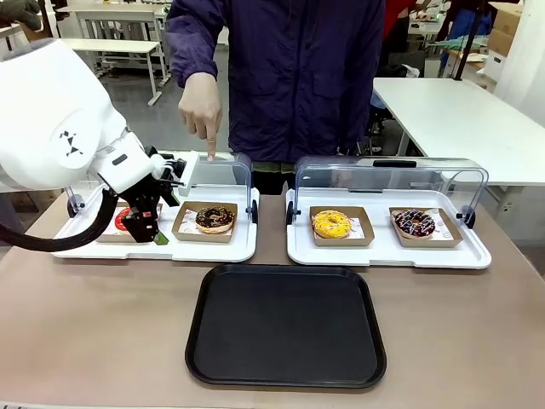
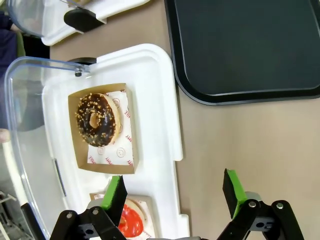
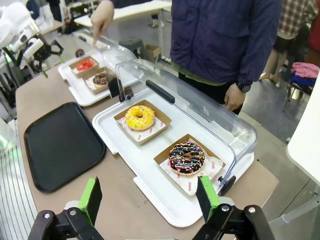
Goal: Move the second donut from the left to the tray.
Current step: Pick up the Paper togo box containing the Donut indicated by the person and place it on the Handle tray.
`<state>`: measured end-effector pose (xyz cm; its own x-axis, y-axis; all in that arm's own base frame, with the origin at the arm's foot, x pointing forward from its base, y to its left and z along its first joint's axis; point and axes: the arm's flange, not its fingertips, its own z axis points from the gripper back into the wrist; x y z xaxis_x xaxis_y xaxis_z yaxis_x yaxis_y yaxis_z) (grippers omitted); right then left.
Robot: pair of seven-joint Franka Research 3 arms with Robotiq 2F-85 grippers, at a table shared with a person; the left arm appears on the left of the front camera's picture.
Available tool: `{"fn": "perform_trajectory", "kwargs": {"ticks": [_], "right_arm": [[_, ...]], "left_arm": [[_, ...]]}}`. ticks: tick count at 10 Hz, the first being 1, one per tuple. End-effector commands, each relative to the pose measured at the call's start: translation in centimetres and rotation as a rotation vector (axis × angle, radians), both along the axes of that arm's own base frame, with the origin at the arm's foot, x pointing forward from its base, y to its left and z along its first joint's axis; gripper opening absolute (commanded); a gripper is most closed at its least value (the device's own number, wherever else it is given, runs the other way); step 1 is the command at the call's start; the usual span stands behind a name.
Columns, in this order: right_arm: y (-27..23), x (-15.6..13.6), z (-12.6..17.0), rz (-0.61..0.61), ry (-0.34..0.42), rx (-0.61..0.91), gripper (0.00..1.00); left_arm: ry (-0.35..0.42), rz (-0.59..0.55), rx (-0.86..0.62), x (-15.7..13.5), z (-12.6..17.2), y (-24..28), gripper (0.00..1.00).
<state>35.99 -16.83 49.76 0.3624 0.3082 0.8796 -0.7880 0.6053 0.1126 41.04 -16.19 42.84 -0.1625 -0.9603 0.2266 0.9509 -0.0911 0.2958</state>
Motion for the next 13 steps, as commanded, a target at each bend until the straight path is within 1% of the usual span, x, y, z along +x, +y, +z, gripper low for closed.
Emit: {"fn": "perform_trajectory", "kwargs": {"ticks": [1,2,3,4,6,9,13], "right_arm": [[0.0,0.3,0.0,0.007,-0.040,0.015,1.00],[0.0,0.3,0.0,0.007,-0.040,0.015,1.00],[0.0,0.3,0.0,0.007,-0.040,0.015,1.00],[0.0,0.3,0.0,0.007,-0.040,0.015,1.00],[0.0,0.3,0.0,0.007,-0.040,0.015,1.00],[0.0,0.3,0.0,0.007,-0.040,0.015,1.00],[0.0,0.3,0.0,0.007,-0.040,0.015,1.00]], "left_arm": [[0.027,-0.001,0.011,2.1,-0.5,-0.4,1.00],[0.057,0.015,0.013,4.1,-1.2,-0.5,1.00],[0.065,0.049,0.037,5.4,-1.8,-0.5,1.00],[0.079,0.059,0.044,6.7,-2.7,-0.4,1.00],[0.078,0.073,0.089,8.2,-4.5,-0.7,1.00],[0.084,0.032,0.089,9.5,-6.9,-1.1,1.00],[0.098,0.048,0.094,11.0,-8.6,-0.7,1.00]]}}
